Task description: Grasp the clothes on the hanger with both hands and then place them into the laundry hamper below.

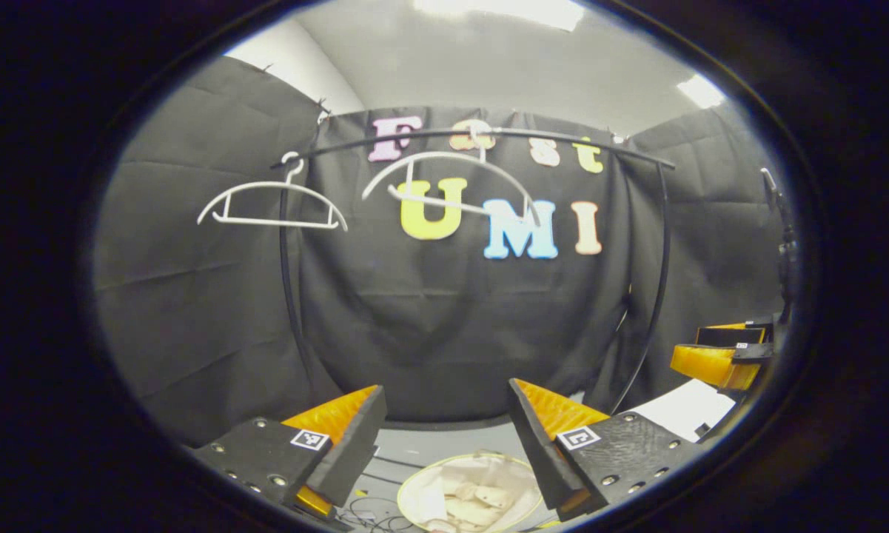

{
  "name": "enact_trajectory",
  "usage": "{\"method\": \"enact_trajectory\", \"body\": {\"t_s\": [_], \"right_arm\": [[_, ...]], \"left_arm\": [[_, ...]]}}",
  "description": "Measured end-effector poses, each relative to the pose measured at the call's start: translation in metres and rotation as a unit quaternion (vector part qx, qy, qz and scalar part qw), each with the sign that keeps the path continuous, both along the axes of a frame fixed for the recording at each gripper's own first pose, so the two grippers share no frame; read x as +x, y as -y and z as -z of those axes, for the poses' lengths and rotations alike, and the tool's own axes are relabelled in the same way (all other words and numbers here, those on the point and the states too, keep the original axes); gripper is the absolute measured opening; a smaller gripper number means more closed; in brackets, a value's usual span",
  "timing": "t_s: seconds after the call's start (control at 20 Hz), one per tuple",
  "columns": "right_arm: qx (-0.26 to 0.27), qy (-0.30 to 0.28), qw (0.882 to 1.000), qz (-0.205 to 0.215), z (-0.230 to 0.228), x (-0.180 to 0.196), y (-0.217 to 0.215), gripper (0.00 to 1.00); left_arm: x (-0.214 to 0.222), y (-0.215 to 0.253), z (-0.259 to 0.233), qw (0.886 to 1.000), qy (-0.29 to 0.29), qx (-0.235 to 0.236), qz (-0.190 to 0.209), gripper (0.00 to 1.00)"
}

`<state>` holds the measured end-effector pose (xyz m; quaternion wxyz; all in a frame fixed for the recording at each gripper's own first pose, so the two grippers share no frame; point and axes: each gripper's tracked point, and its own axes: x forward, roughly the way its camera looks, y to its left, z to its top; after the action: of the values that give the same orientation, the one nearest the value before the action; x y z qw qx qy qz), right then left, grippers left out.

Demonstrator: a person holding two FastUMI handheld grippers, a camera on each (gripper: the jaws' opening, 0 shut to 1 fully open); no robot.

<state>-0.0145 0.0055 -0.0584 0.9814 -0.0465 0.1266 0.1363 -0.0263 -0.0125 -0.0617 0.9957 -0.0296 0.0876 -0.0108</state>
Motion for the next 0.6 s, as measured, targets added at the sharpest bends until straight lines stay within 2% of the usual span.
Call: {"method": "enact_trajectory", "body": {"t_s": [0.25, 0.3, 0.35, 0.4, 0.6], "right_arm": [[0.009, 0.065, 0.998, 0.021, -0.053, -0.02, 0.042, 0.99], [0.008, 0.079, 0.996, 0.027, -0.061, -0.024, 0.051, 0.96], [0.007, 0.089, 0.995, 0.033, -0.066, -0.029, 0.058, 0.99], [0.007, 0.096, 0.995, 0.039, -0.071, -0.032, 0.066, 0.96], [0.004, 0.109, 0.992, 0.062, -0.079, -0.051, 0.094, 0.96]], "left_arm": [[-0.025, 0.0, -0.049, 0.999, 0.05, 0.013, -0.011, 0.94], [-0.028, -0.001, -0.054, 0.998, 0.055, 0.014, -0.015, 0.94], [-0.03, 0.001, -0.057, 0.998, 0.061, 0.016, -0.018, 0.94], [-0.033, 0.002, -0.061, 0.997, 0.068, 0.02, -0.019, 0.94], [-0.051, -0.011, -0.078, 0.995, 0.08, 0.051, -0.025, 0.94]]}}
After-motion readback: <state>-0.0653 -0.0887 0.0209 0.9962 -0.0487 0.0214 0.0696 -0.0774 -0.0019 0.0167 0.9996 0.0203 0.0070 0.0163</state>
